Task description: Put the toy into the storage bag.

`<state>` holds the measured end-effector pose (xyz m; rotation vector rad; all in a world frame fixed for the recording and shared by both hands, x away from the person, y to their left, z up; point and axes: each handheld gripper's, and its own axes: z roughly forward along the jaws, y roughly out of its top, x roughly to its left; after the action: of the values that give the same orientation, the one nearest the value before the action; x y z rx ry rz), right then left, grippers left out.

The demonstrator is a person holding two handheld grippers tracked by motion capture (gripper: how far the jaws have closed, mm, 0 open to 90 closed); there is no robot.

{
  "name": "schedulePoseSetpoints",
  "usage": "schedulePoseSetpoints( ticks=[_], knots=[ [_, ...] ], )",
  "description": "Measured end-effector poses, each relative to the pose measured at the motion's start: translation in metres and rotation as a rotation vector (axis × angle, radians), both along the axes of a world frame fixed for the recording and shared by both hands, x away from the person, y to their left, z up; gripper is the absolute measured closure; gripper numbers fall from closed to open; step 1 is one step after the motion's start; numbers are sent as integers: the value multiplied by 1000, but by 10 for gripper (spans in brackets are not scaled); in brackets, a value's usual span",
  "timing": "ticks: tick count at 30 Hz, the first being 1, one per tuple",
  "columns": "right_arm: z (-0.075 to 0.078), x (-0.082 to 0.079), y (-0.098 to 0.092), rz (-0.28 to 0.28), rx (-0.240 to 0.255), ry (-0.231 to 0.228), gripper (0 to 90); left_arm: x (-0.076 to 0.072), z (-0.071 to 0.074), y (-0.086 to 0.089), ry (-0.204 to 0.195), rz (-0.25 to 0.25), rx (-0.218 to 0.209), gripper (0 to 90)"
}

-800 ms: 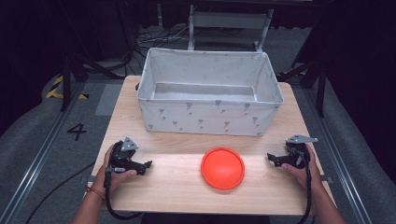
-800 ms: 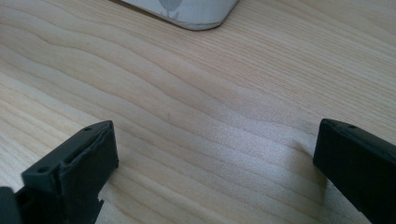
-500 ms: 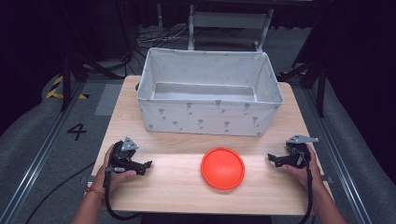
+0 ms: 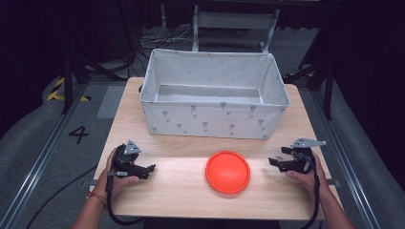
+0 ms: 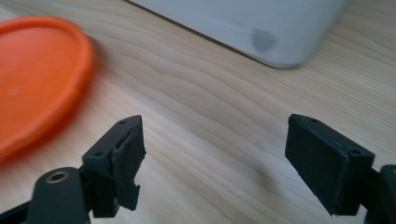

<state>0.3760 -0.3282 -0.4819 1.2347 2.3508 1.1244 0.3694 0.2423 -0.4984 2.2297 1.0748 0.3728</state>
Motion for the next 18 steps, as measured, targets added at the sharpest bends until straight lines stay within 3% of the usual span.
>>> schedulePoseSetpoints(
  ticks=[4,9,15,18],
  knots=[
    [9,-7,26,100,32,-7,195,0,0,0,0,1,0,5],
    [14,-9,60,194,32,0,190,0,0,0,1,2,-1,5],
    [7,-4,98,291,-34,33,193,0,0,0,1,5,-1,5],
    [0,2,110,322,-100,57,218,0,0,0,0,5,-1,5]
  ],
)
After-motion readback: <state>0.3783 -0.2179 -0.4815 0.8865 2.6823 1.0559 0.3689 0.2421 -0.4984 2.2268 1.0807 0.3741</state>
